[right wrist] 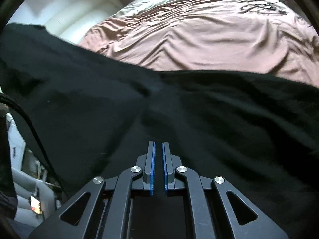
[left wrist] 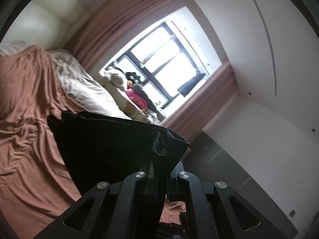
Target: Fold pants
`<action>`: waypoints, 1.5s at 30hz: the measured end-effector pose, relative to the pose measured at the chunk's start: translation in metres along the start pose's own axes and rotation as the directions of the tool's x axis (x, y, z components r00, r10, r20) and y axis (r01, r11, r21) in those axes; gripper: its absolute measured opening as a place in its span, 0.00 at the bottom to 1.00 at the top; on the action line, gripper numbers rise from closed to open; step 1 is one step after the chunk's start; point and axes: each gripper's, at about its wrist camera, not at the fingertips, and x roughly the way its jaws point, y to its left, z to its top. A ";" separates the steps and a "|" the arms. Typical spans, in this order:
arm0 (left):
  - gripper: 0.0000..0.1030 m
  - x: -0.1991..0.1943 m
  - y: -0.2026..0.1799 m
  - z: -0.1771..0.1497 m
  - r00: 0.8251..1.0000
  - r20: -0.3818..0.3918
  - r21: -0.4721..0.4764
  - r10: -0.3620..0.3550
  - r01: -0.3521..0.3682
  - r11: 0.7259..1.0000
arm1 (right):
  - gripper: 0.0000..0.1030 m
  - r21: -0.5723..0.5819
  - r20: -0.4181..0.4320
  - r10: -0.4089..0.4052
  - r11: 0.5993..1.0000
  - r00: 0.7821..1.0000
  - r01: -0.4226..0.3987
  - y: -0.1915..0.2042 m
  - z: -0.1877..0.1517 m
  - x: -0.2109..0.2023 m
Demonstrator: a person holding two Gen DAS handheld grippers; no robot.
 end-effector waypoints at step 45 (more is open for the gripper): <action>0.05 0.141 -0.183 -0.110 0.857 -0.394 0.126 -0.332 0.408 0.904 | 0.21 0.111 0.095 -0.015 0.994 0.995 0.005 -0.050 -0.110 -0.074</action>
